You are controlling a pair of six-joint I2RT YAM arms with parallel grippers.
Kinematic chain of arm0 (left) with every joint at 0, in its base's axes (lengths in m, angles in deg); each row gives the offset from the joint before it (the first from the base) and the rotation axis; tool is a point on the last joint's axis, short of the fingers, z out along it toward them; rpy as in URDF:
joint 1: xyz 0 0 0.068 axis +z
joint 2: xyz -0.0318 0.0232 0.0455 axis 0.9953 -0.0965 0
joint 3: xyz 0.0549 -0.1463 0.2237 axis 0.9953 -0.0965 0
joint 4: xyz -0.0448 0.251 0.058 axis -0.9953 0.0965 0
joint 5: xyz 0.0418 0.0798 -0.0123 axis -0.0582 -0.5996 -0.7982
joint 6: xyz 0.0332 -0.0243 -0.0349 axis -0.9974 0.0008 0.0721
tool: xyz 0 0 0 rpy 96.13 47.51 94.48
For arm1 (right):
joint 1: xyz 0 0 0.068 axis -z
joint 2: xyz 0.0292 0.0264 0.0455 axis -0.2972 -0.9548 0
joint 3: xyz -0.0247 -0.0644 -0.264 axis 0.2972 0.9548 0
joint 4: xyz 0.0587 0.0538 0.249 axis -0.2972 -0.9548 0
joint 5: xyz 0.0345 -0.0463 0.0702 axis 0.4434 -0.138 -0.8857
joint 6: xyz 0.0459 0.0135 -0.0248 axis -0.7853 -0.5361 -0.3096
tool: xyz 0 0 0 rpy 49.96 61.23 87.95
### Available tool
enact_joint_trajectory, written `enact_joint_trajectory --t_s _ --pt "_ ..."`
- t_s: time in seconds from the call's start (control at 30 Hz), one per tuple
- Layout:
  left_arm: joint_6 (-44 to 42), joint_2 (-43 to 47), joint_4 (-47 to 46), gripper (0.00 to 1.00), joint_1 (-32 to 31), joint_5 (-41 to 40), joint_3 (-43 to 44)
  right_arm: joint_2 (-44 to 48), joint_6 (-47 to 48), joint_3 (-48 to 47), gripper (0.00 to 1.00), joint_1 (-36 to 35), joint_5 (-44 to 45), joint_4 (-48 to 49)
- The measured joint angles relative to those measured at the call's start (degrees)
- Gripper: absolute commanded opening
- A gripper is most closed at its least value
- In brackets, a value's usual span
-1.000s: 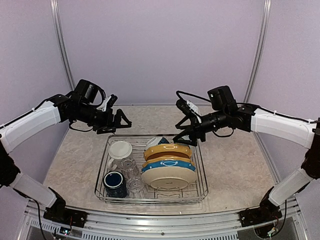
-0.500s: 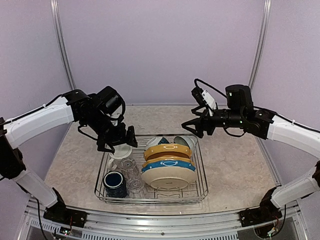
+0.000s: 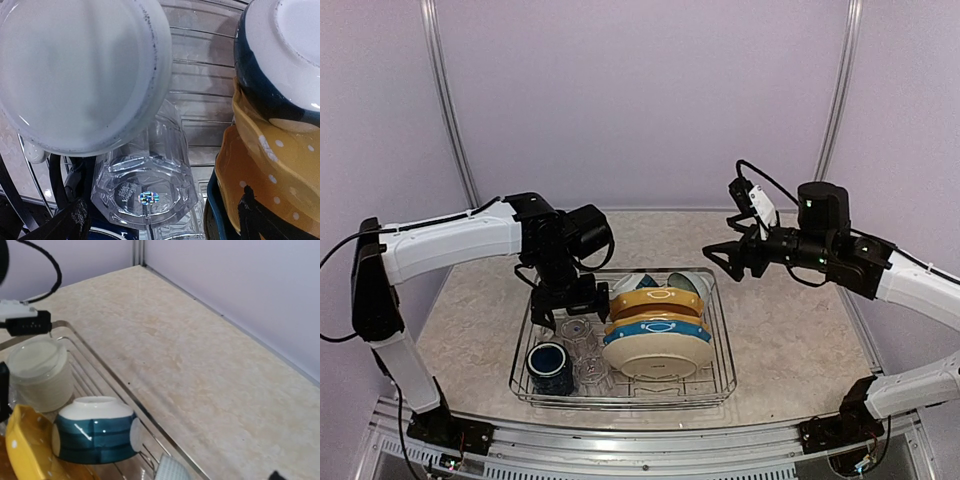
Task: Unload the mixed dishes from the dish rack
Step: Grab the cup from the dish rack.
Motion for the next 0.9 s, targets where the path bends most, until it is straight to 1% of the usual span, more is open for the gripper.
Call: enact_joint_trajectory --t_s 0.2,0.33,0.47,0.77,0.9 --pt "0.0 -4.9 0.8 0.88 0.0 -2.5 1.9 2.0 0.0 1.2 0.92 0.0 1.6 0.0" --pt "-0.2 -7.1 1.1 0.83 0.0 -3.3 1.9 3.1 0.0 2.0 0.92 0.0 2.6 0.0" --pt "-0.2 -8.6 1.3 0.72 0.0 -4.2 1.9 3.2 -0.2 2.1 0.92 0.0 3.2 0.0" --pt "-0.4 -8.2 3.2 0.52 -0.1 -5.8 2.8 3.2 -0.6 2.1 0.92 0.0 4.3 -0.2" --pt "-0.4 -5.2 4.5 0.50 -0.1 -5.9 2.9 2.7 -1.1 2.0 0.92 0.0 4.8 -0.2"
